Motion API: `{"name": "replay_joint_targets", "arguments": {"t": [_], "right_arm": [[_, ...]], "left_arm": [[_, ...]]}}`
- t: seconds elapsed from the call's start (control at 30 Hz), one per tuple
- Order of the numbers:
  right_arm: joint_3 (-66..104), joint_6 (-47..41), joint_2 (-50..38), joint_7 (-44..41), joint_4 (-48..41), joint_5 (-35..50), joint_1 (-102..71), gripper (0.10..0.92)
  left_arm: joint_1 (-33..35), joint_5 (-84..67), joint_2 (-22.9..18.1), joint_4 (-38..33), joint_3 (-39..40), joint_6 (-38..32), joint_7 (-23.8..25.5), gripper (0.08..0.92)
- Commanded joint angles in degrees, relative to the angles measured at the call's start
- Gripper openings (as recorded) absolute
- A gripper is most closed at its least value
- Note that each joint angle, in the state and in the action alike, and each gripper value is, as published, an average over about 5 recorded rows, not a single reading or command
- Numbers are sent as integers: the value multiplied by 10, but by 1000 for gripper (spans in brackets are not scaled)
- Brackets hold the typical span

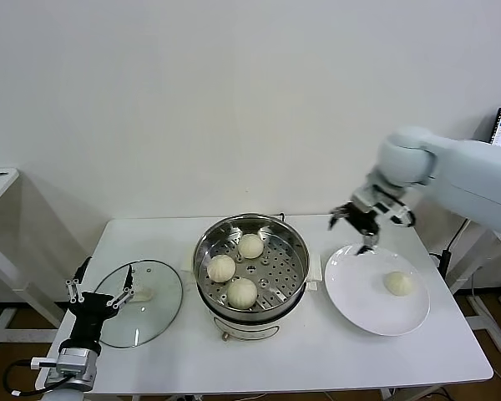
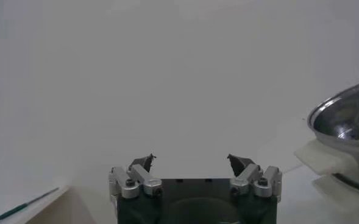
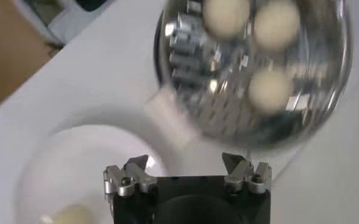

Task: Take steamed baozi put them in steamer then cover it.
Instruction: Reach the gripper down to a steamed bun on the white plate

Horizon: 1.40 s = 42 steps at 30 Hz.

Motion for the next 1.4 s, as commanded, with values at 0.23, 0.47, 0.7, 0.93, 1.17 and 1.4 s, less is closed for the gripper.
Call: {"name": "replay_joint_targets", "arguments": {"t": [0.23,0.47,0.7,0.93,1.17,1.4], "right_arm": [[320,-45,-48,-28,-180,-162,-331,823],[382,-27,-7,-24,-216,-220,-384,823],[401,-15,22,-9,-246,-248,-399,823],[410,-10,39,2,-261,-257,-411,823],[428,-8,51,8,-267,-276,-426,823],[448,-4,58,12,-272,-294,-439,823]], "left_arm": [[-2,2,0,6,5,1,-1,823],[-4,2,-1,8,6,2,-2,823],[-9,2,-2,19,7,2,-2,823],[-10,2,-2,20,7,3,-2,823],[-8,3,-2,22,7,2,-2,823],[-8,4,-3,22,7,2,-2,823]]}}
